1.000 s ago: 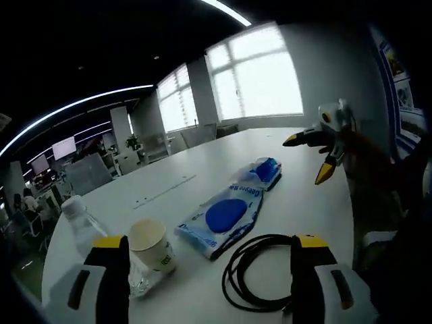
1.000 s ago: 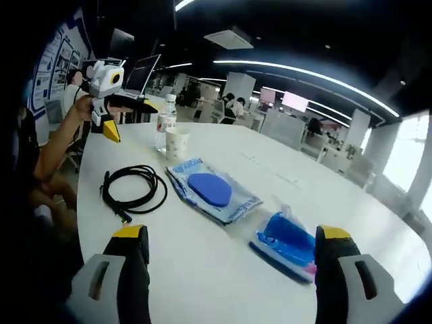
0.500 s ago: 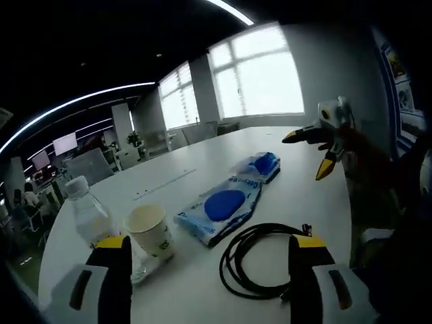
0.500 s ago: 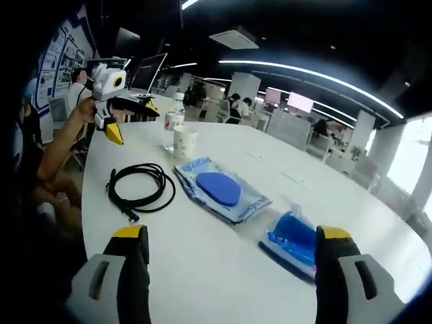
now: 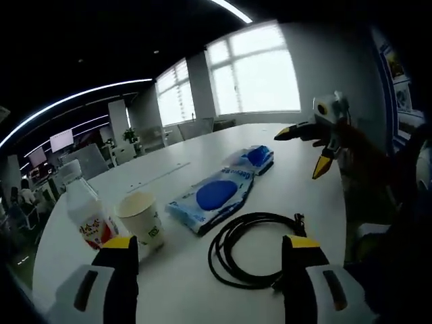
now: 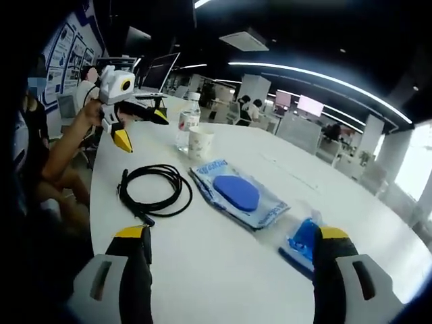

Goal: Arrange the tabletop items into an orderly group along one side of the table until the central work area is clear of visible clutter.

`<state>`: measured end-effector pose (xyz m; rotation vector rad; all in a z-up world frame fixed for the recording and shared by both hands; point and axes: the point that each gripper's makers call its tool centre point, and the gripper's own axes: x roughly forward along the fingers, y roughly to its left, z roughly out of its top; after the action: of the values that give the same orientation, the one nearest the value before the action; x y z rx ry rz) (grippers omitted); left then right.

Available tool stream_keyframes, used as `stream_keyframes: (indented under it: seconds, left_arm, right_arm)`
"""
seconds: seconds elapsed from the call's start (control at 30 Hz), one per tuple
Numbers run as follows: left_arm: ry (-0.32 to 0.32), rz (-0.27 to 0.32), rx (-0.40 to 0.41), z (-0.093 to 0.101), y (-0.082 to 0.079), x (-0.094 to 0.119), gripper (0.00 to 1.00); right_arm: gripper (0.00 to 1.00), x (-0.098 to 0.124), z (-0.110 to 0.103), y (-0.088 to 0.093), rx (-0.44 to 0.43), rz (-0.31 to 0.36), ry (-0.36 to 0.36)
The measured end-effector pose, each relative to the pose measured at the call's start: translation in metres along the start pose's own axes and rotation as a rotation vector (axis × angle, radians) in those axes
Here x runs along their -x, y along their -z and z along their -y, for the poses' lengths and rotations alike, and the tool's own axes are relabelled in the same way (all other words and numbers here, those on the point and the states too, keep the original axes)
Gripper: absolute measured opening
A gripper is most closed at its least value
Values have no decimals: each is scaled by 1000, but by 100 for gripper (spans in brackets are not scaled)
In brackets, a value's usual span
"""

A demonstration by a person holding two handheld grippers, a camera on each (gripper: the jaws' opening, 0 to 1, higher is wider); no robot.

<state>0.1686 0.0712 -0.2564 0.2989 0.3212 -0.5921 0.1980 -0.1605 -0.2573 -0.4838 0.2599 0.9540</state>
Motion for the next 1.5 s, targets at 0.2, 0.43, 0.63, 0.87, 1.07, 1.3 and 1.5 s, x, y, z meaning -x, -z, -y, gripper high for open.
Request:
stream_keyframes:
  seconds: [0.2,0.43,0.63,0.87,1.07,1.3,1.5]
  left_arm:
    - [21,-7,-9,4,6,1,84]
    - [49,-40,-9,9,26,-3,83]
    - [118,-79,-37,25,41,-8,81]
    - [165,-87,-58,35,45,-10,78]
    - [172,-96,-58,38,48,-11,78]
    - [192,-102,-55,43,52,-12,78]
    - [212,-104,-46,47,56,-14,78]
  right_arm:
    - [94,-5,-11,1,7,-3,-31]
    - [92,-17,-25,7,7,-14,-75]
    - [91,-26,-35,12,-5,-18,-102]
    - [89,-33,-45,17,-4,-38,-133]
    - [89,-35,-48,19,-8,-41,-144]
    - [88,-39,-53,20,-9,-44,-160]
    - [86,-45,-61,19,-11,-43,-180]
